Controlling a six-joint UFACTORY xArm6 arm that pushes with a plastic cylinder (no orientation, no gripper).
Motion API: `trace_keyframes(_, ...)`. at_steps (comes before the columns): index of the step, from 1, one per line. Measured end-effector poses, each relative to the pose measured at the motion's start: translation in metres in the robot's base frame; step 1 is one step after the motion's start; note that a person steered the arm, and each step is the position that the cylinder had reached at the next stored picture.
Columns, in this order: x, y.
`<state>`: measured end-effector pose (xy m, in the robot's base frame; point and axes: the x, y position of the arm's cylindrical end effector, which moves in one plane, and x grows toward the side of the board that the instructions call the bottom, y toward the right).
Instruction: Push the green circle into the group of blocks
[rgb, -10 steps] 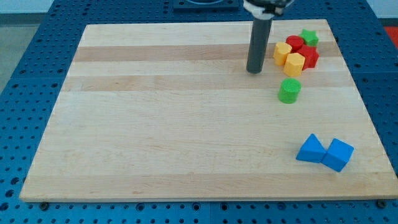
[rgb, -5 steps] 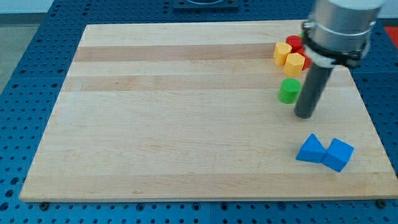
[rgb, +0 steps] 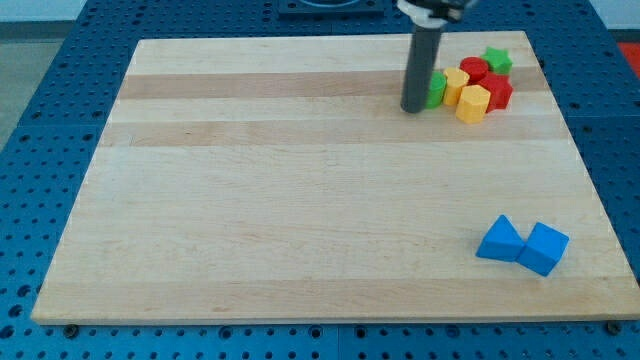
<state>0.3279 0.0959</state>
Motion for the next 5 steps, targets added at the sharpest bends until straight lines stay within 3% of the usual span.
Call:
trace_keyframes(1,-0.045,-0.014)
trace_keyframes(2,-0.044,-0.014)
trace_keyframes(4,0.053,-0.012)
trace_keyframes(5,0.06,-0.011)
